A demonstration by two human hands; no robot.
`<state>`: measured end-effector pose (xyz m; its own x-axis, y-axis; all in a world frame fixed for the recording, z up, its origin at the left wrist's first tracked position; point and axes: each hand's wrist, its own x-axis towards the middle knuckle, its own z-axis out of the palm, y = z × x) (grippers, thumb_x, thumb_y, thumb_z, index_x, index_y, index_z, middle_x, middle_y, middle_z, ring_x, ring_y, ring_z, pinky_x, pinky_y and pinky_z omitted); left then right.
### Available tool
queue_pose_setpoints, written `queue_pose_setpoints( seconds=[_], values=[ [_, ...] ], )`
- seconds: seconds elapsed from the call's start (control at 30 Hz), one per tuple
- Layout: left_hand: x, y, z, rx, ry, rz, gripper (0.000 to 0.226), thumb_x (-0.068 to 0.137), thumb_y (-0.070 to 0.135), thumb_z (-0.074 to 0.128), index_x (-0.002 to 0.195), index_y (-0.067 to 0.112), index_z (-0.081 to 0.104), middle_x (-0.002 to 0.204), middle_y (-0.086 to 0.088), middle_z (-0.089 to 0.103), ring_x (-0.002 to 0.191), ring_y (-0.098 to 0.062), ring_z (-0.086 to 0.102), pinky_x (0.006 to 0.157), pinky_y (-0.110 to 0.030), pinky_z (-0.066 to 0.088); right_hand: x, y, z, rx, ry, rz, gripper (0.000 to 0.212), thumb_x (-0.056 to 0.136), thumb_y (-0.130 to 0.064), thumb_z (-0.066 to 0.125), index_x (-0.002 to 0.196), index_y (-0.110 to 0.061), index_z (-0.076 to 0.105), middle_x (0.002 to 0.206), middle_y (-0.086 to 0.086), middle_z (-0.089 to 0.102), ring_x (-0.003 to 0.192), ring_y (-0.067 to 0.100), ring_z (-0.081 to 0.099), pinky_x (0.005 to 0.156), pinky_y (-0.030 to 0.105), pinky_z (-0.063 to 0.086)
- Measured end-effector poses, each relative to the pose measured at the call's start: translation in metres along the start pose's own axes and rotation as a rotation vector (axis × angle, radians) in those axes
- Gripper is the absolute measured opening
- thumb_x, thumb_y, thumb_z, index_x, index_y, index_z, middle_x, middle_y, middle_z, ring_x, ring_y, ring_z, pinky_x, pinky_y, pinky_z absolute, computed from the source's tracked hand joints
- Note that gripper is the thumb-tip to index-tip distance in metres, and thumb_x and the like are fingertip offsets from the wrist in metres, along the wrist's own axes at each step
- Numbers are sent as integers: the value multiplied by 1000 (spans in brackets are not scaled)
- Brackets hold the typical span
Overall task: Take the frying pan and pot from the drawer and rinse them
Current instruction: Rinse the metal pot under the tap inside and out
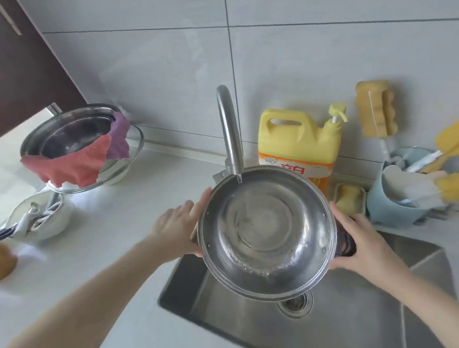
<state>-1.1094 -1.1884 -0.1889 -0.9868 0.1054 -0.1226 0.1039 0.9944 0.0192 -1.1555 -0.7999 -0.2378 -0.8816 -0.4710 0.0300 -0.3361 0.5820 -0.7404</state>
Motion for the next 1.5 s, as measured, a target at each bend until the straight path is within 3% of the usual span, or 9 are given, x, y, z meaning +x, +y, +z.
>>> queue_pose_setpoints(
  seconds=[0.27, 0.5, 0.63, 0.8, 0.9, 1.03, 1.2, 1.33, 1.5],
  values=[
    [-2, 41, 69, -19, 450, 110, 154, 42, 71, 84, 157, 12, 2, 87, -2, 62, 72, -20, 62, 72, -30, 44, -45, 10, -39, -277, 30, -25, 130, 66, -17, 90, 138, -70, -4, 112, -28, 26, 87, 11, 58, 81, 21, 52],
    [-8, 56, 57, -37, 891, 282, 86, 83, 56, 60, 137, -4, 31, 104, -14, 52, 89, -28, 50, 80, -38, 42, -88, -16, -57, -551, 395, -169, 129, 57, -19, 93, 154, -41, 9, 114, 9, 45, 83, 17, 60, 47, 31, 56],
    [-10, 56, 29, 25, 1029, 369, 91, 76, 42, 78, 136, 0, 24, 100, -13, 46, 85, -30, 50, 80, -41, 44, -104, -28, -77, -679, 511, -478, 52, 100, -44, 42, 146, -29, 25, 108, 14, 43, 85, 16, 51, 53, 33, 60],
    [-8, 61, -8, 63, 1123, 398, 83, 80, 40, 81, 130, -2, 29, 96, -17, 53, 76, -32, 54, 77, -42, 46, -120, -42, -101, -677, 508, -418, 51, 88, -28, 61, 134, -30, 40, 104, 13, 52, 84, 13, 52, 82, 27, 48],
    [-9, 65, -27, 77, 1176, 386, 84, 80, 37, 82, 133, 0, 29, 96, -14, 51, 74, -30, 52, 72, -39, 43, -122, -58, -105, -435, 463, -259, 8, 87, -43, 63, 89, -50, 63, 72, -15, 65, 69, 2, 61, 66, 13, 49],
    [-8, 72, -37, 85, 1209, 391, 91, 75, 35, 87, 134, 2, 27, 97, -15, 51, 76, -28, 48, 70, -38, 41, -127, -50, -118, -518, 515, -306, 49, 75, -15, 77, 111, -30, 48, 86, 17, 57, 77, -3, 34, 79, 9, 36],
    [0, 87, -4, -41, 991, 396, 90, 81, 50, 72, 140, 2, 24, 91, -19, 59, 80, -30, 52, 74, -39, 43, -123, -34, -111, -577, 551, -304, 78, 77, -28, 79, 140, -25, 33, 113, 15, 42, 87, 13, 50, 84, 21, 50],
    [10, 102, 56, -196, 374, 306, 129, 67, 66, 73, 157, 12, -2, 91, -11, 63, 78, -27, 62, 68, -37, 50, -122, 10, -86, -386, 98, 128, 126, 61, -22, 91, 149, -55, 7, 121, -13, 32, 82, 1, 53, 74, 17, 54],
    [33, 105, 139, -268, -309, 205, 145, 63, 49, 87, 142, 48, -35, 138, -1, 50, 113, -25, 58, 88, -36, 49, -113, 88, -27, -142, -193, 361, 118, 74, -29, 84, 140, -67, -6, 113, -22, 27, 85, 6, 51, 80, 6, 39]
  ],
)
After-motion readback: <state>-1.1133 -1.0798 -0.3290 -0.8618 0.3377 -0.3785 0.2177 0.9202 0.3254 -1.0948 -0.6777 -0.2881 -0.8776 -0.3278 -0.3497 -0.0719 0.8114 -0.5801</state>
